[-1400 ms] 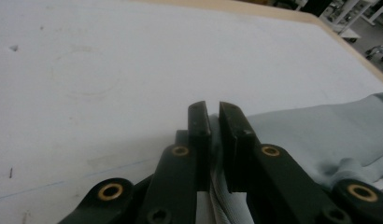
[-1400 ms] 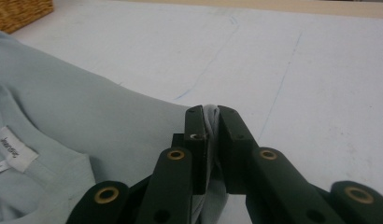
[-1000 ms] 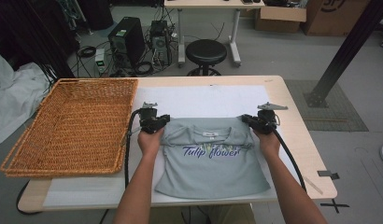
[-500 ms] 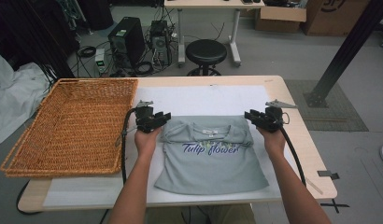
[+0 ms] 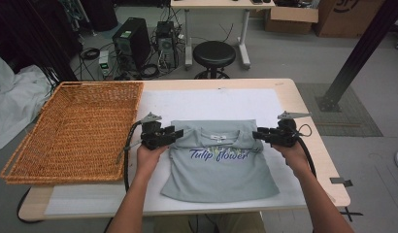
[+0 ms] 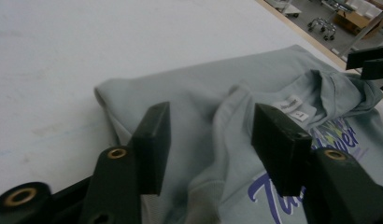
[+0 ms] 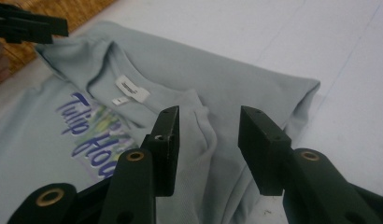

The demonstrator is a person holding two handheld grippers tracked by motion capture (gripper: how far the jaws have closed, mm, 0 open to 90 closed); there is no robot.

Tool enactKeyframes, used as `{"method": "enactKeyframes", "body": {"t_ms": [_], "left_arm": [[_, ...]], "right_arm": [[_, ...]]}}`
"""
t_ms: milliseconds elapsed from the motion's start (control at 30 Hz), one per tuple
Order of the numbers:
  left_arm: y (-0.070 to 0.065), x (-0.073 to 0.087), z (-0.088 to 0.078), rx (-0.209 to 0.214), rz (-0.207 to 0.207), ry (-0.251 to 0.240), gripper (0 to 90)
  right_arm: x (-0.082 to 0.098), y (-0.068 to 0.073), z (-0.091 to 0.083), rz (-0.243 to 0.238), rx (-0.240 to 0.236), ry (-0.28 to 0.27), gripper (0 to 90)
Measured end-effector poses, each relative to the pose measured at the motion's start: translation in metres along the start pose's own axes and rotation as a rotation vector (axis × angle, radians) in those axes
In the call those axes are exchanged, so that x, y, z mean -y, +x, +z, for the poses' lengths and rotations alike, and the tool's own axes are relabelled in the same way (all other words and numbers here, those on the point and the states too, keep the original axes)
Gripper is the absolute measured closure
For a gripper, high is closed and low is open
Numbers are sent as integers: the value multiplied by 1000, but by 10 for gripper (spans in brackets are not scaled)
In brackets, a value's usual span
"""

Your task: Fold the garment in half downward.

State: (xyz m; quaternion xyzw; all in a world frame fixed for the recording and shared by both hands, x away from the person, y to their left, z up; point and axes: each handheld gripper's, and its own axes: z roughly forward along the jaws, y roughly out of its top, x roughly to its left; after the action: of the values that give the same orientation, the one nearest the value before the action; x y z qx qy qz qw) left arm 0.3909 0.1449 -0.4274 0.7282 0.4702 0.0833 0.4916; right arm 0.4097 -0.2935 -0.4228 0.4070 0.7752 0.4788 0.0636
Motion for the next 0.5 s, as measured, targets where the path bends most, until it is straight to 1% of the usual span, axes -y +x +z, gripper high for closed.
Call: {"method": "enactKeyframes", "body": {"t_ms": [67,100,133,200,233,267,333,367,400,433,467,500], "left_arm": [[-2,5,5,-7,-1,12,389],[-4,7,6,-10,-2,9,362],[-5,10,7,-16,-6,2,359],[-7,15,8,-30,-1,7,371],[-8,18,8,-39,3,16,416],[-8,20,9,-41,7,18,504],[-9,23,9,-63,9,31,636],[-10,25,9,-66,4,28,693],[-10,25,9,-73,3,30,730],[-11,25,8,-77,6,28,793],[-11,25,7,-73,3,23,814],[-12,25,6,-67,0,11,830]], "right_arm": [[2,1,3,6,17,5,571],[4,2,4,-4,37,4,593],[5,2,4,-14,46,0,616],[9,4,4,-23,61,-9,659],[11,5,4,-24,53,-17,679],[12,7,4,-28,48,-22,687],[15,10,6,-46,51,-13,712],[15,11,7,-51,53,2,766],[16,12,9,-61,59,16,815],[16,13,9,-71,68,17,861],[16,14,8,-78,71,5,865],[16,15,7,-74,70,-9,868]]}}
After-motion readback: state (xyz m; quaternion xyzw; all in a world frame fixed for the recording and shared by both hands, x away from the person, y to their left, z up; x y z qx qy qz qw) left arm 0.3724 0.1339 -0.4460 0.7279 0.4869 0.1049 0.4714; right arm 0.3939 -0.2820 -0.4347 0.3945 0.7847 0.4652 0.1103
